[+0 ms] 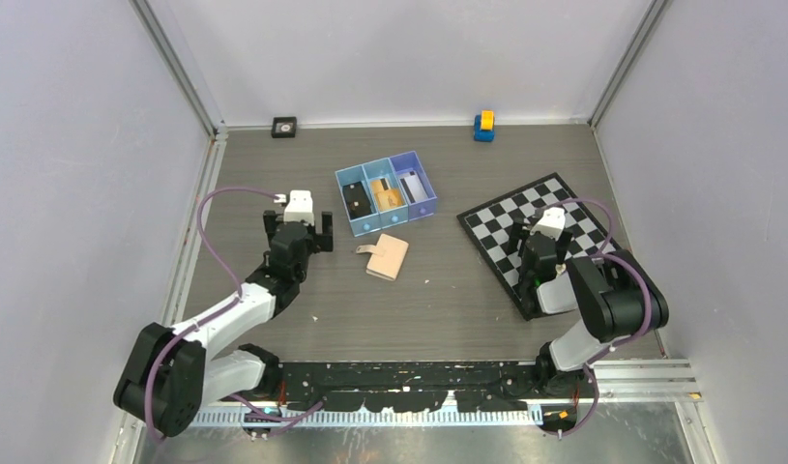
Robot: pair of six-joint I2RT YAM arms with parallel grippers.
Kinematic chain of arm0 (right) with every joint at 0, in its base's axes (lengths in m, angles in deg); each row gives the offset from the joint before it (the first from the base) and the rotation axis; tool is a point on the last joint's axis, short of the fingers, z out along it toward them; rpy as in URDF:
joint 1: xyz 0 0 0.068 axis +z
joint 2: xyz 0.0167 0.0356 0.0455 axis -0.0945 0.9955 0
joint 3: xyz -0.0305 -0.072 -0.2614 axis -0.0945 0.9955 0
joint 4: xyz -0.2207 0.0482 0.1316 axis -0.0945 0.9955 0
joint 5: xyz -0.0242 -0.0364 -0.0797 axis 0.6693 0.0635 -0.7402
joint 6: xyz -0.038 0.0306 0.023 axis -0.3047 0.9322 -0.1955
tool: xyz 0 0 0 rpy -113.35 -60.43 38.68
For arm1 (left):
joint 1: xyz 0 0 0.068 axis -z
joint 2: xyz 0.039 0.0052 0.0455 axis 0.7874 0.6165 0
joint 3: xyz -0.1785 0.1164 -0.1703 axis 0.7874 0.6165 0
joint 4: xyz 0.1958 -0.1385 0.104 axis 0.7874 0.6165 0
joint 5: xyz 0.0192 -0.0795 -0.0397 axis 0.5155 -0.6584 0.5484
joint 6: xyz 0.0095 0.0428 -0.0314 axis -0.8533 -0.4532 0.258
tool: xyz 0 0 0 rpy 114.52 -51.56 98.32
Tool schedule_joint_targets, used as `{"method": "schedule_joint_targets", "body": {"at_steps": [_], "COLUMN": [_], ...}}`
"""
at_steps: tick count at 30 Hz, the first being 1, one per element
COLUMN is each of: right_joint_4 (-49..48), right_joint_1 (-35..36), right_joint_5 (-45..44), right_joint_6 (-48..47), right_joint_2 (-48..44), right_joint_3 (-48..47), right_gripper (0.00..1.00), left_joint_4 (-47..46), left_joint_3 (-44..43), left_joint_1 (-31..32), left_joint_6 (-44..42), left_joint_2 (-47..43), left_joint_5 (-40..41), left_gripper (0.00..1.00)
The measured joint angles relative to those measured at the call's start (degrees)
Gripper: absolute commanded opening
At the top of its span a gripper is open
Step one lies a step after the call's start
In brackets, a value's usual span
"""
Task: Take the credit cards out of the card holder
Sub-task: Reset both arms
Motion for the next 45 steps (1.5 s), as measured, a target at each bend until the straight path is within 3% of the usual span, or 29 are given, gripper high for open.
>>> {"method": "schedule_joint_targets", "body": {"at_steps": [3,10,17,26,32,41,45], "right_joint_4": [-5.44,-7.56,-6.6,-5.9,-5.75,-5.53,-5.53], "right_joint_1": [-0.31,-1.09,-1.29,-1.46,-1.46,-1.46,-1.46], "right_joint_5": [0.02,1.79,0.35,-0.13,-0.15,-0.28,-0.31], "right_joint_6": [0.44,0.9,2.21,2.95,2.99,3.02,3.02], "right_joint_2": [2.93,3.02,3.02,3.02,3.02,2.99,3.02], "right_joint_3": [0.33,0.24,-1.2,-1.4,-1.4,-1.4,-1.4], "right_gripper": [0.9,0.91,0.91,0.92,0.92,0.92,0.92], "left_joint_4": [-0.72,-6.88,-15.28,-27.32,-28.65,-28.81,-26.08], "left_joint_3": [0.26,4.79,9.88,11.3,10.47,14.97,17.9], "left_joint_1": [-0.61,-1.77,-8.7,-9.79,-11.54,-11.93,-11.96], "left_joint_6": [-1.4,-5.81,-7.37,-9.14,-9.33,-9.27,-9.09], "left_joint_2": [0.63,1.07,7.63,11.21,12.98,4.11,-0.94], "left_joint_5": [2.19,4.9,-0.26,-2.93,-3.87,-3.89,-4.35], "left_gripper": [1.0,0.97,0.91,0.92,0.91,0.82,0.84]}}
